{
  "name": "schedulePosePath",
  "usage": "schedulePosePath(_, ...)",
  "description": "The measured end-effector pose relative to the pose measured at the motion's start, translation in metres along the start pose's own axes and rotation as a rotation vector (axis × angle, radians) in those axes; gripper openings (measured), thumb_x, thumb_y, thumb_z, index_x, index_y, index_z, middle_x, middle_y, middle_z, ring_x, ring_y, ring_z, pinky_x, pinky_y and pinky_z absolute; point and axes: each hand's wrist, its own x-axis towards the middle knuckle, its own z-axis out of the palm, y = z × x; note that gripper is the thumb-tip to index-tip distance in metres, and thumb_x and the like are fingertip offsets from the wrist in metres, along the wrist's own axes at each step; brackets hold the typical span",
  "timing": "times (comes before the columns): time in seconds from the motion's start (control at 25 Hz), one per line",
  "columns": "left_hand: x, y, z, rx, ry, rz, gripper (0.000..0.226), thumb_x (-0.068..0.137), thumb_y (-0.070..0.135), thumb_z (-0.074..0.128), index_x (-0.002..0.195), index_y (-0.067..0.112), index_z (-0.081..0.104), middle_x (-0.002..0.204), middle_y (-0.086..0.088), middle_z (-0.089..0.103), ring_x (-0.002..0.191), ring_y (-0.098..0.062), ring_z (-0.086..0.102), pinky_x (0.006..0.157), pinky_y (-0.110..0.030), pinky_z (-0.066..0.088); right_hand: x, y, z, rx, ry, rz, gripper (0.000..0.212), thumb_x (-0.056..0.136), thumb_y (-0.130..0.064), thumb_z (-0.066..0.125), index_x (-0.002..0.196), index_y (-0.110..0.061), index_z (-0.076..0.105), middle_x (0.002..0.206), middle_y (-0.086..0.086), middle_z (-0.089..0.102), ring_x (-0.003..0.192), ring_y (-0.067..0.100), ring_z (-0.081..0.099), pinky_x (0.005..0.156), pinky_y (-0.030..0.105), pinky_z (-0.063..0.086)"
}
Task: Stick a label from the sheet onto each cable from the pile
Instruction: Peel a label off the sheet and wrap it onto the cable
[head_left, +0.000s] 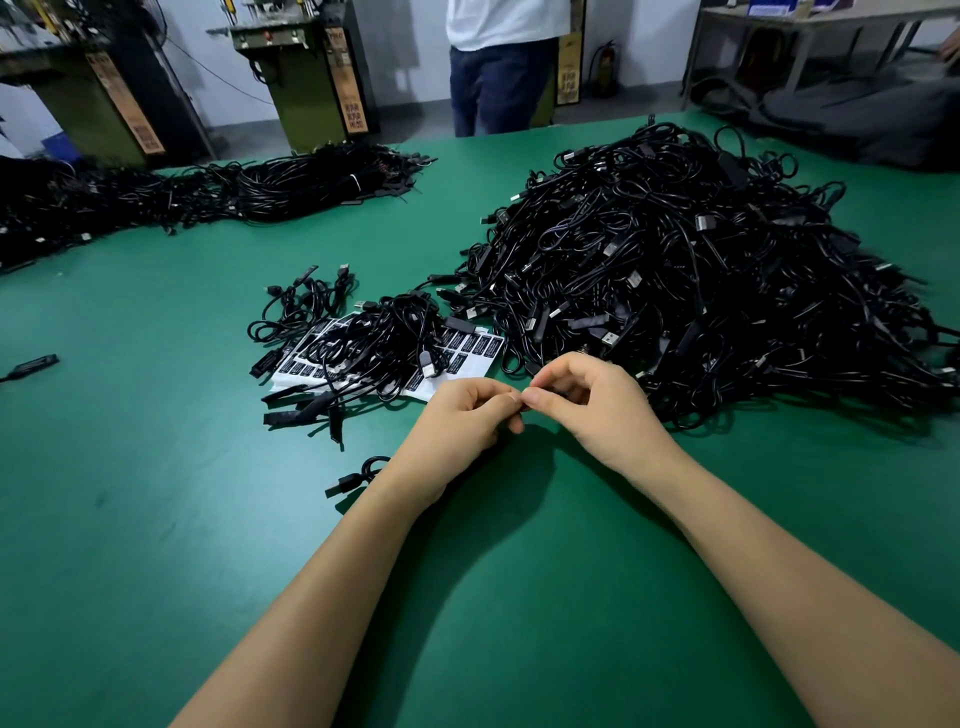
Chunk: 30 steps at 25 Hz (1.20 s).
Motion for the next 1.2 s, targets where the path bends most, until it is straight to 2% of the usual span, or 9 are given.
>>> schedulePosePath(0.24, -0.001, -0.001, 0.000, -0.026, 0.021, 0.006, 0.023, 0.097, 0.017, 0.053, 0.077, 0.015, 0.064, 0.067, 0.003, 0.066, 0.040, -0.004, 0.033, 0.039, -0.012, 0.028, 0.002, -0.003, -0.005, 0.103, -0.045, 0.046, 0.006, 0.092, -0.021, 0.063, 0.087, -0.022, 0.067, 0.071, -0.007, 0.070, 0.072, 0.012, 0.062, 0.075, 0.031, 0.047)
schedulePosePath(0.36, -0.001, -0.004, -0.001, -0.005, 0.045, 0.038, 0.021, 0.097, 0.017, 0.054, 0.080, 0.016, 0.066, 0.066, 0.007, 0.067, 0.041, -0.003, 0.035, 0.041, -0.011, 0.029, 0.003, -0.001, -0.004, 0.130, 0.005, 0.069, 0.006, 0.087, -0.021, 0.069, 0.089, -0.026, 0.066, 0.079, -0.005, 0.070, 0.079, 0.011, 0.064, 0.078, 0.027, 0.047)
schedulePosePath(0.44, 0.000, -0.007, 0.001, 0.059, 0.058, 0.058, 0.014, 0.095, 0.016, 0.057, 0.086, 0.016, 0.067, 0.070, 0.006, 0.071, 0.045, 0.000, 0.045, 0.046, -0.011, 0.034, 0.002, 0.001, -0.002, 0.084, 0.073, 0.082, 0.009, 0.082, -0.023, 0.074, 0.087, -0.027, 0.067, 0.080, -0.006, 0.070, 0.080, 0.011, 0.064, 0.078, 0.025, 0.048)
schedulePosePath(0.52, 0.002, -0.009, 0.003, 0.134, 0.069, 0.073, 0.012, 0.093, 0.014, 0.059, 0.089, 0.021, 0.067, 0.078, 0.005, 0.074, 0.055, 0.002, 0.055, 0.056, -0.016, 0.040, 0.003, 0.003, 0.001, 0.064, 0.125, 0.087, 0.011, 0.079, -0.023, 0.076, 0.085, -0.027, 0.067, 0.077, -0.008, 0.070, 0.077, 0.009, 0.064, 0.075, 0.023, 0.048)
schedulePosePath(0.68, 0.003, -0.012, 0.004, 0.240, 0.078, 0.107, 0.025, 0.093, 0.013, 0.059, 0.075, 0.029, 0.066, 0.078, 0.003, 0.074, 0.049, -0.005, 0.045, 0.057, -0.028, 0.040, 0.001, 0.002, 0.003, 0.021, 0.181, 0.074, 0.014, 0.078, -0.022, 0.076, 0.080, -0.030, 0.065, 0.074, -0.010, 0.070, 0.073, 0.005, 0.063, 0.070, 0.019, 0.047)
schedulePosePath(0.84, 0.003, -0.012, 0.004, 0.245, 0.092, 0.097, 0.026, 0.093, 0.013, 0.059, 0.075, 0.032, 0.063, 0.074, 0.011, 0.073, 0.043, -0.004, 0.043, 0.051, -0.023, 0.040, -0.003, -0.002, 0.006, -0.040, 0.182, 0.029, 0.011, 0.081, -0.019, 0.072, 0.086, -0.027, 0.067, 0.073, -0.012, 0.068, 0.074, 0.005, 0.062, 0.071, 0.023, 0.048)
schedulePosePath(0.96, 0.004, -0.011, 0.004, 0.256, 0.105, 0.095, 0.025, 0.093, 0.013, 0.059, 0.076, 0.030, 0.063, 0.075, 0.008, 0.074, 0.045, -0.005, 0.044, 0.053, -0.023, 0.041, -0.005, -0.006, 0.008, -0.067, 0.164, 0.003, 0.012, 0.084, -0.017, 0.069, 0.090, -0.026, 0.069, 0.072, -0.014, 0.066, 0.073, 0.004, 0.060, 0.072, 0.023, 0.048)
schedulePosePath(1.12, 0.003, -0.010, 0.004, 0.280, 0.109, 0.102, 0.017, 0.093, 0.012, 0.059, 0.084, 0.021, 0.069, 0.078, 0.004, 0.073, 0.045, 0.006, 0.045, 0.053, -0.019, 0.036, -0.006, -0.008, 0.009, -0.142, 0.157, -0.048, 0.008, 0.083, -0.016, 0.069, 0.089, -0.022, 0.070, 0.077, -0.011, 0.066, 0.076, 0.008, 0.060, 0.074, 0.024, 0.046)
schedulePosePath(1.2, 0.003, -0.010, 0.003, 0.294, 0.103, 0.103, 0.015, 0.093, 0.012, 0.059, 0.087, 0.017, 0.071, 0.077, 0.005, 0.073, 0.044, 0.006, 0.044, 0.050, -0.015, 0.033, -0.006, -0.008, 0.010, -0.153, 0.140, -0.073, 0.003, 0.084, -0.017, 0.070, 0.086, -0.018, 0.070, 0.085, -0.006, 0.064, 0.083, 0.014, 0.057, 0.078, 0.027, 0.044)
